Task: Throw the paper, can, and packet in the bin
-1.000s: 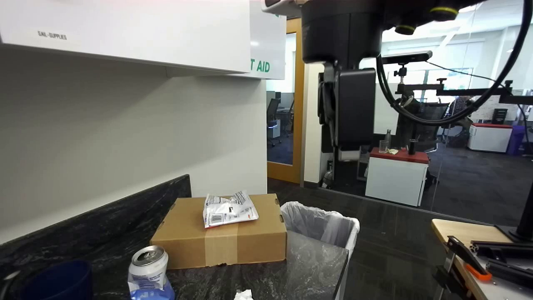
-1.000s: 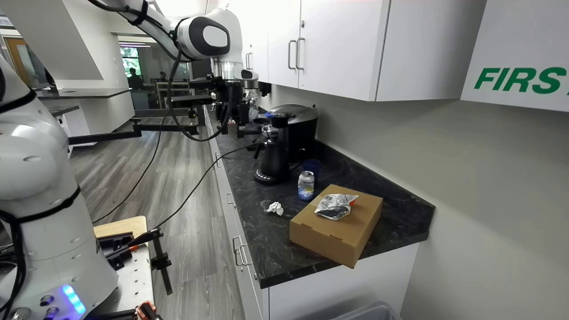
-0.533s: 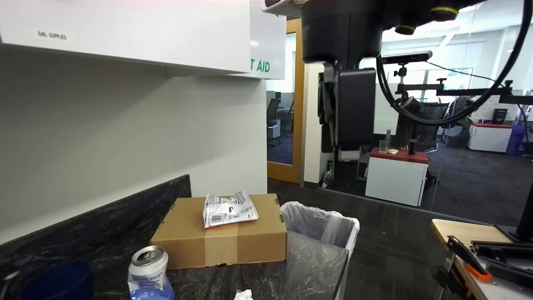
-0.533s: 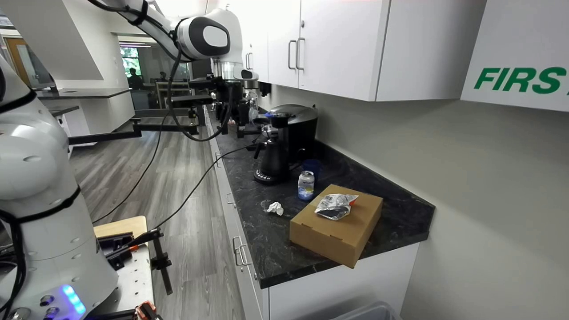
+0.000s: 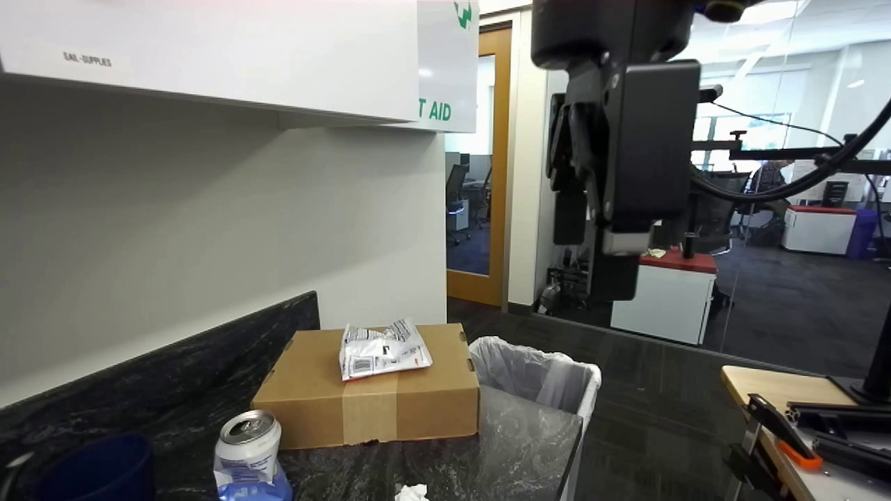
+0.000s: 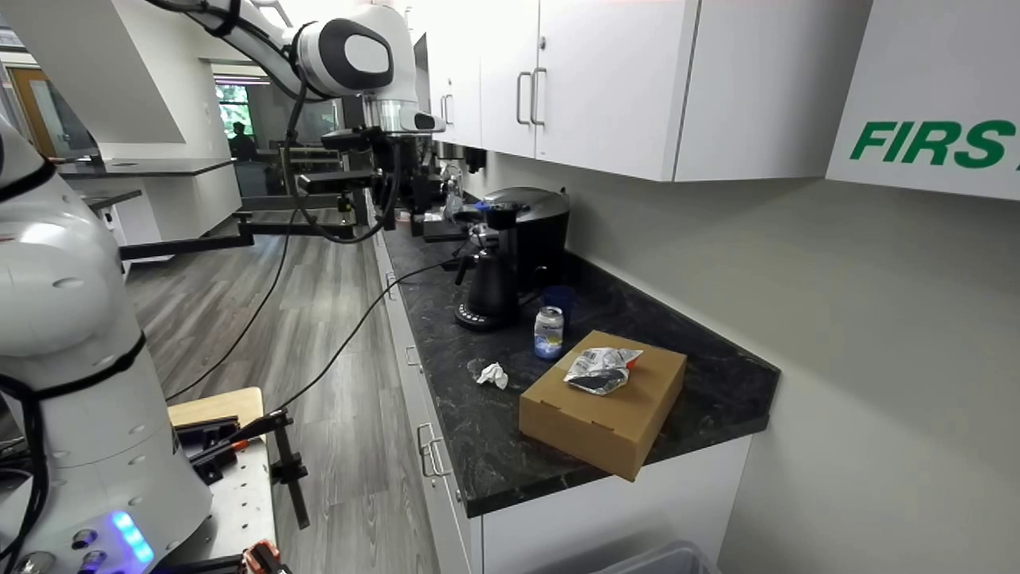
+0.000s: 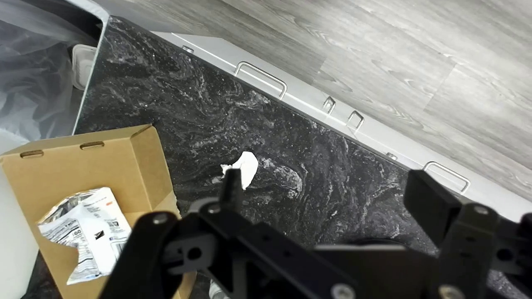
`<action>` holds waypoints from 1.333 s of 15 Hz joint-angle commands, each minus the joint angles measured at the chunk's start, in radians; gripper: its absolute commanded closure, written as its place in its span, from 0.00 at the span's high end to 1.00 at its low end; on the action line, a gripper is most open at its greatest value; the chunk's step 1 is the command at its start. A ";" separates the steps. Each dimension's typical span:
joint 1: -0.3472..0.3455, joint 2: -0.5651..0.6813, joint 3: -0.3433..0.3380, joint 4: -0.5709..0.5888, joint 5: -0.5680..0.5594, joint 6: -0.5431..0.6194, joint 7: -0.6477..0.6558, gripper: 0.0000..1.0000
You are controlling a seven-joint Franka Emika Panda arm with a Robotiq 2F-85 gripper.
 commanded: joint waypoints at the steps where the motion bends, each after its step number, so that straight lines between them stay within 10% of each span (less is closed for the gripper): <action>1: 0.016 -0.071 0.013 -0.045 -0.004 0.023 0.056 1.00; 9: 0.013 0.231 0.039 -0.148 -0.039 0.310 0.063 1.00; 20: 0.061 0.670 -0.111 0.195 -0.390 0.436 0.145 1.00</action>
